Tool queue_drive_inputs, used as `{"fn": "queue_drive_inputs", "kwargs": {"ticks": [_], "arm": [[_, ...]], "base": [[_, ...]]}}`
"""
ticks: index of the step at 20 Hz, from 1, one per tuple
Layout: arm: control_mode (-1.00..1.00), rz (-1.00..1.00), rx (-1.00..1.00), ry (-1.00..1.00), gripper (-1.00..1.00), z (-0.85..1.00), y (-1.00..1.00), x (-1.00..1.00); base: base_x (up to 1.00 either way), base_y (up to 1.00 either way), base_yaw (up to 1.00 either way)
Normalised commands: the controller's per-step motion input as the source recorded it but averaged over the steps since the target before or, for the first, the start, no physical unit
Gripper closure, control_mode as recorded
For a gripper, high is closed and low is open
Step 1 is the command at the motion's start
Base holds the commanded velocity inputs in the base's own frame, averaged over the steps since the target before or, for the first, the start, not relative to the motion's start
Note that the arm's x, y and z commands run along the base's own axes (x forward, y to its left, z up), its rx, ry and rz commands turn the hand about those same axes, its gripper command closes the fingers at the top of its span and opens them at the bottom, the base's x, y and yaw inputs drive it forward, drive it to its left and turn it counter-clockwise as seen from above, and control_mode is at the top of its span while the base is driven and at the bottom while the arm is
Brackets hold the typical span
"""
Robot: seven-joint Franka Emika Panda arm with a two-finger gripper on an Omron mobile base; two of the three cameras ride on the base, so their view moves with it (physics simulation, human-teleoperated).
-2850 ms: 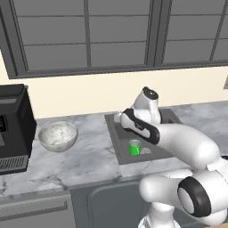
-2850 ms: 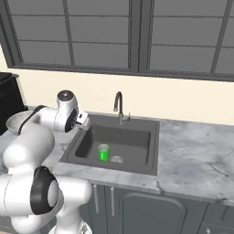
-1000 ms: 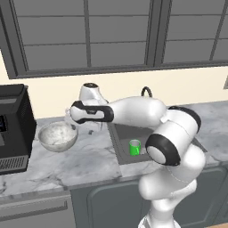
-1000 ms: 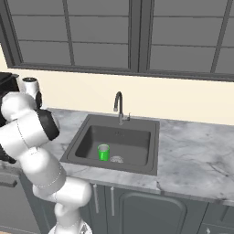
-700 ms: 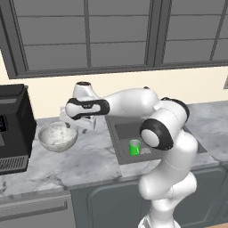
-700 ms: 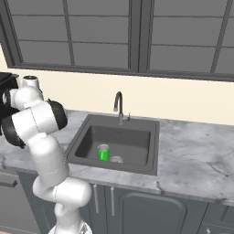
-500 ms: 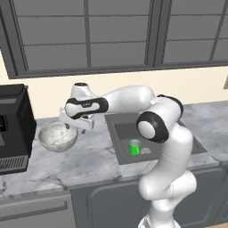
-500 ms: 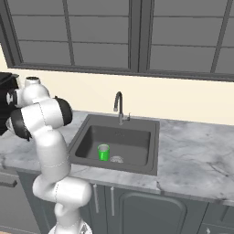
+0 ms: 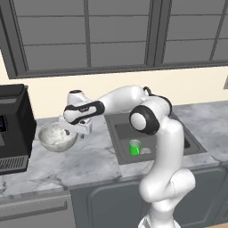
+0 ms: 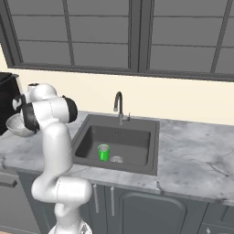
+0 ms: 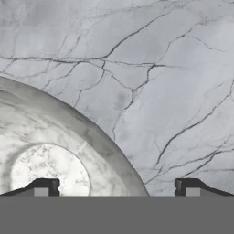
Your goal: Pick the mug and place it in the sink. Pick the bowl and place it in the open cabinet and then close the cabinet.
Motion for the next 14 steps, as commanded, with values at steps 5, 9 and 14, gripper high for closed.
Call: {"fn": "queue_drive_inputs", "kwargs": {"ticks": [5, 9, 14], "arm": [[-1.00, 0.00, 0.00, 0.03, -1.00, -0.32, 0.05, 0.00], [-1.00, 0.00, 0.00, 0.01, 1.00, -0.18, 0.04, 0.00], [-1.00, 0.00, 0.00, 0.00, 1.00, 0.00, 0.01, 0.00]], "base": [[0.00, 0.00, 0.00], [0.00, 0.00, 0.00], [0.00, 0.00, 0.00]]}}
